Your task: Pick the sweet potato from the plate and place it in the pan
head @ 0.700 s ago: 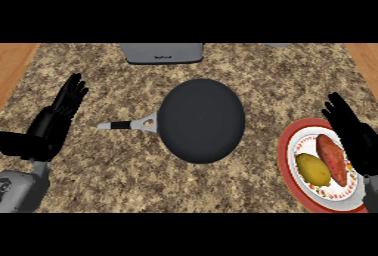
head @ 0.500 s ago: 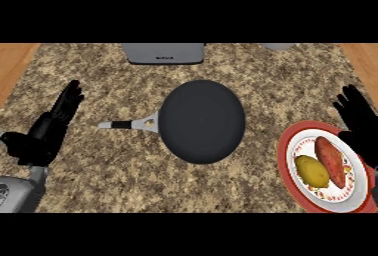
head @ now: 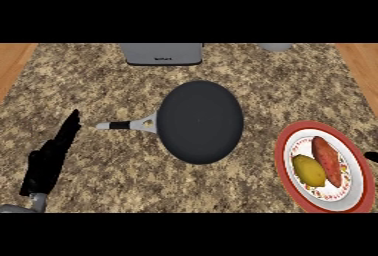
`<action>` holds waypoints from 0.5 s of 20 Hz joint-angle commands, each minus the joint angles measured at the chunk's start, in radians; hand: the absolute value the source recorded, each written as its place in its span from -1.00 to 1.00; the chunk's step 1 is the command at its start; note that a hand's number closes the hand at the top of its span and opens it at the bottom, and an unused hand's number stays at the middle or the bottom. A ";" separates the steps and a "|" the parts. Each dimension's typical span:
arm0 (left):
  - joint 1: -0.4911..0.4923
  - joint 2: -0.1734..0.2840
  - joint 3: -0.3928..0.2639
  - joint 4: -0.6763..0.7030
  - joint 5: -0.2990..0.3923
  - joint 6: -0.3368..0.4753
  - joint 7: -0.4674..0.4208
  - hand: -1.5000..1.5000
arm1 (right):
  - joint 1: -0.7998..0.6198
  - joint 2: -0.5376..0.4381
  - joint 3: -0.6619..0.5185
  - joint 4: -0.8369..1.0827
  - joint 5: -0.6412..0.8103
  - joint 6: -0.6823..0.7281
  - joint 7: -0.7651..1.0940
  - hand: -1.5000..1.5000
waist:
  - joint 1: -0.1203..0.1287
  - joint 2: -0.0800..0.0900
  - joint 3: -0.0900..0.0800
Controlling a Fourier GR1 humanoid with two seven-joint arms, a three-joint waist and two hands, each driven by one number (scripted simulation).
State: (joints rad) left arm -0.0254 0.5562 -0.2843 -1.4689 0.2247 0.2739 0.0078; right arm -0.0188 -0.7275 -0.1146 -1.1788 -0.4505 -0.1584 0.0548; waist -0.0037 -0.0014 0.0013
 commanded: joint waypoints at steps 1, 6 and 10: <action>0.021 -0.023 -0.029 -0.049 -0.038 0.045 0.052 0.00 | 0.059 -0.118 0.022 0.077 0.093 0.077 -0.011 -1.00 | 0.008 0.001 0.000; 0.051 -0.035 -0.027 -0.032 -0.063 0.047 0.034 0.00 | 0.072 -0.236 0.086 0.005 0.171 0.212 0.020 -1.00 | 0.007 0.001 -0.002; 0.030 -0.043 -0.045 -0.076 -0.080 0.047 0.085 0.00 | -0.021 -0.341 0.109 0.001 0.150 0.414 0.087 -1.00 | 0.014 0.002 -0.001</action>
State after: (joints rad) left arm 0.0087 0.5321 -0.3114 -1.5226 0.1683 0.3100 0.0640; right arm 0.0006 -0.9889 -0.0270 -1.1760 -0.3079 0.1115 0.1138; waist 0.0082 0.0001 0.0000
